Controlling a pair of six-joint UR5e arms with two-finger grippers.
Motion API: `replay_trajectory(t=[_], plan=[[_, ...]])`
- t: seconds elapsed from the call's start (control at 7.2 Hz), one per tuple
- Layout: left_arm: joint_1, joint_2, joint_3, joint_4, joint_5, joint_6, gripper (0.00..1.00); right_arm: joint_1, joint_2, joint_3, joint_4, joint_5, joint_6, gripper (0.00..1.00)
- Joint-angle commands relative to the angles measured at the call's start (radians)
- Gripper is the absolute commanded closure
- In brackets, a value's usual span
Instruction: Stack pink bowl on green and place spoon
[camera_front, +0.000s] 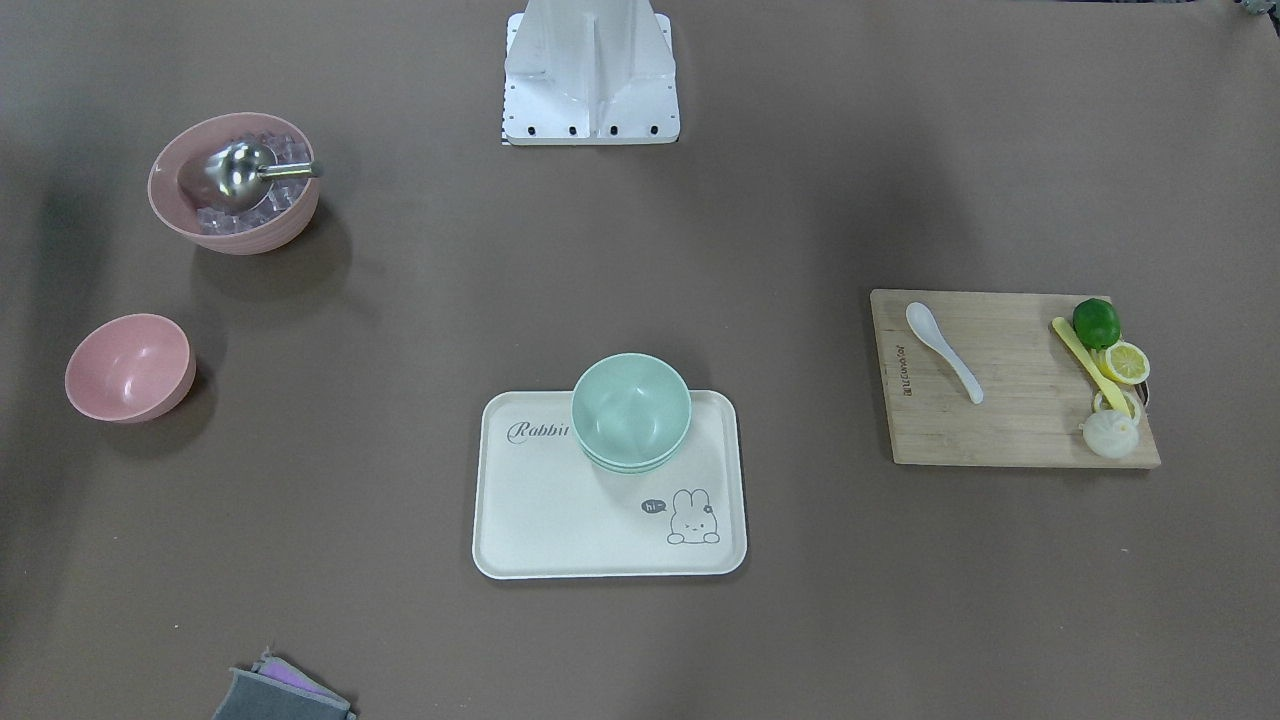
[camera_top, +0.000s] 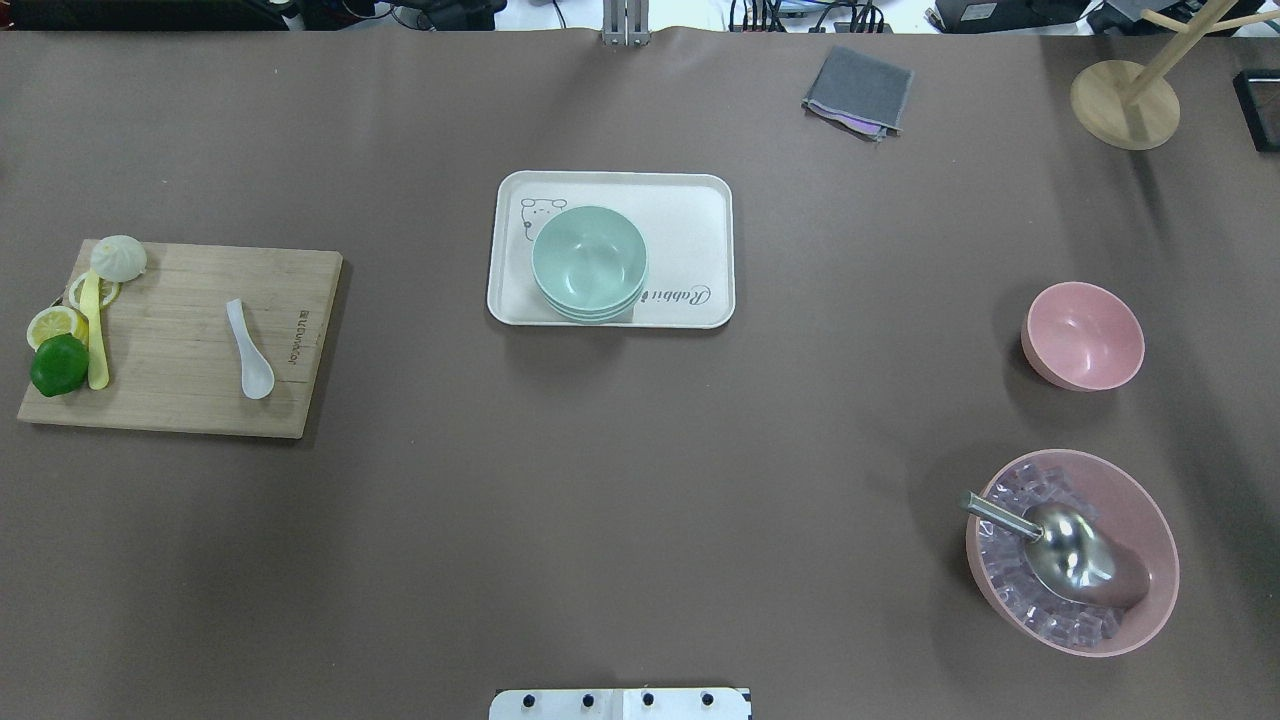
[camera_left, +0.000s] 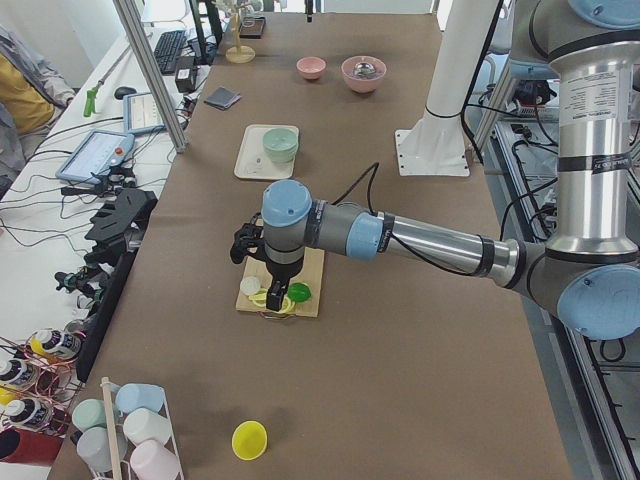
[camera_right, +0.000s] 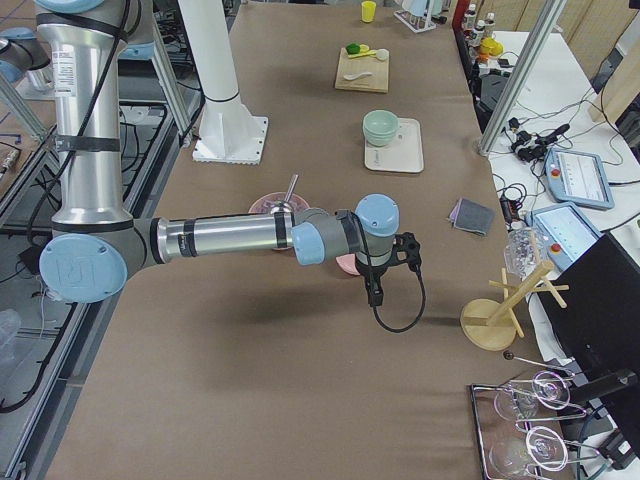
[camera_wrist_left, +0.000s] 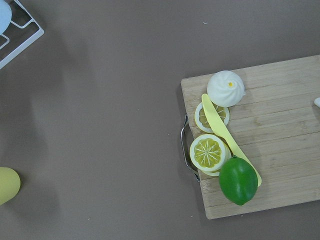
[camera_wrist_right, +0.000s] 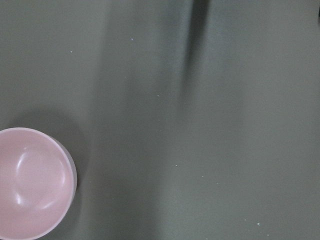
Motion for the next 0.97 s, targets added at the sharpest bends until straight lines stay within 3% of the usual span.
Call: replay_trajectory(t=[0.0, 0.28, 0.69, 0.83], plan=[[0.007, -0.046, 0.023, 0.000, -0.035, -0.153, 0.02, -0.114, 0.001, -0.012, 0.107, -0.006, 0.167, 0.00], [0.017, -0.068, 0.046, -0.002, -0.036, -0.178, 0.02, -0.210, 0.045, -0.033, 0.126, -0.023, 0.303, 0.01], [0.019, -0.069, 0.061, -0.004, -0.060, -0.178, 0.02, -0.261, 0.062, -0.137, 0.262, -0.067, 0.344, 0.20], [0.021, -0.071, 0.061, -0.005, -0.067, -0.178, 0.02, -0.270, 0.062, -0.138, 0.276, -0.067, 0.392, 0.54]])
